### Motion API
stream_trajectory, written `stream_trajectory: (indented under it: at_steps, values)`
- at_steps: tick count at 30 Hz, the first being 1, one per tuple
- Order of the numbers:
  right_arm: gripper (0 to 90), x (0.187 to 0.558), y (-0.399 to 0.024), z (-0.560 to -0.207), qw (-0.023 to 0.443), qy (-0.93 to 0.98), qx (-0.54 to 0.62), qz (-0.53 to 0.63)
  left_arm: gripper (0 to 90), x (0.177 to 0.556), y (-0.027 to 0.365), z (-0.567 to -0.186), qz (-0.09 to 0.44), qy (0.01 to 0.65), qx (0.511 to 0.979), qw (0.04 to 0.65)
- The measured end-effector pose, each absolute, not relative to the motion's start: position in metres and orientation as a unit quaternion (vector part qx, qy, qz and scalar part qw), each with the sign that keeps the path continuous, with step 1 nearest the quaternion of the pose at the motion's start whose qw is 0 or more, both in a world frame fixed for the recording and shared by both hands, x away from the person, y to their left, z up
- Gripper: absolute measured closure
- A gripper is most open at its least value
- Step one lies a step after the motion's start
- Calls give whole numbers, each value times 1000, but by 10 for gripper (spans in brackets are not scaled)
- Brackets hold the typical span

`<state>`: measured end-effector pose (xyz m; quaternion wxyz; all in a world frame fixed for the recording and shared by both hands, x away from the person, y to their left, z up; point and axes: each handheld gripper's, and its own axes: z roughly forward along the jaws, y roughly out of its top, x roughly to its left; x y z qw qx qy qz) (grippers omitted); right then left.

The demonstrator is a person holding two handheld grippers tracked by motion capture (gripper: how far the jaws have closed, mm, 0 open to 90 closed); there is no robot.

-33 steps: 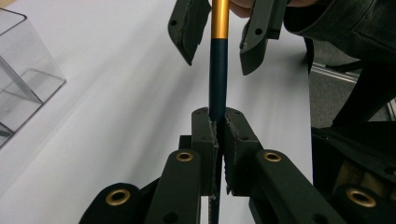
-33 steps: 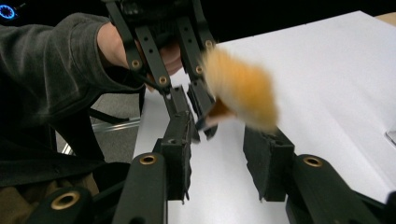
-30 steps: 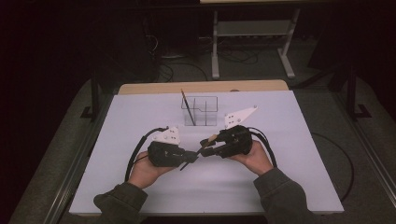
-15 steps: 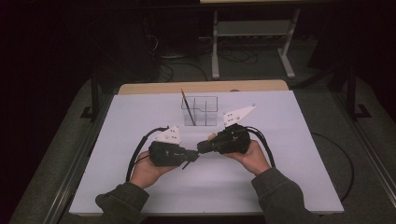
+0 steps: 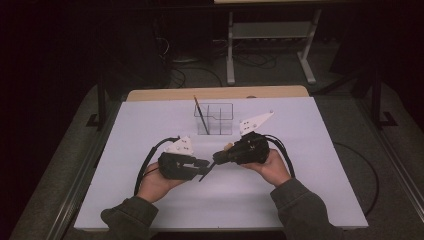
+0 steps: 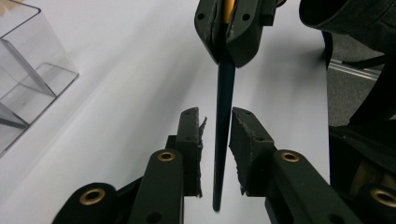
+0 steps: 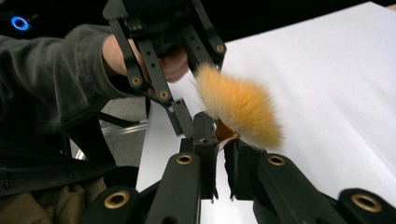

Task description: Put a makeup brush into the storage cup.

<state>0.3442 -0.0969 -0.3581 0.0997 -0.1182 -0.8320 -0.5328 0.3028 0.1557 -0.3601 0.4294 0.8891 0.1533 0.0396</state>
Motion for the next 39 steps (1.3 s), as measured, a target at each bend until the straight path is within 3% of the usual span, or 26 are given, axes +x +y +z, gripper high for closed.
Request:
stream_trajectory:
  at_steps: [39]
  values:
    - [825, 370, -113, -353, 89, -865, -153, -469, 588, 302, 193, -369, 62, 208, 881, 420]
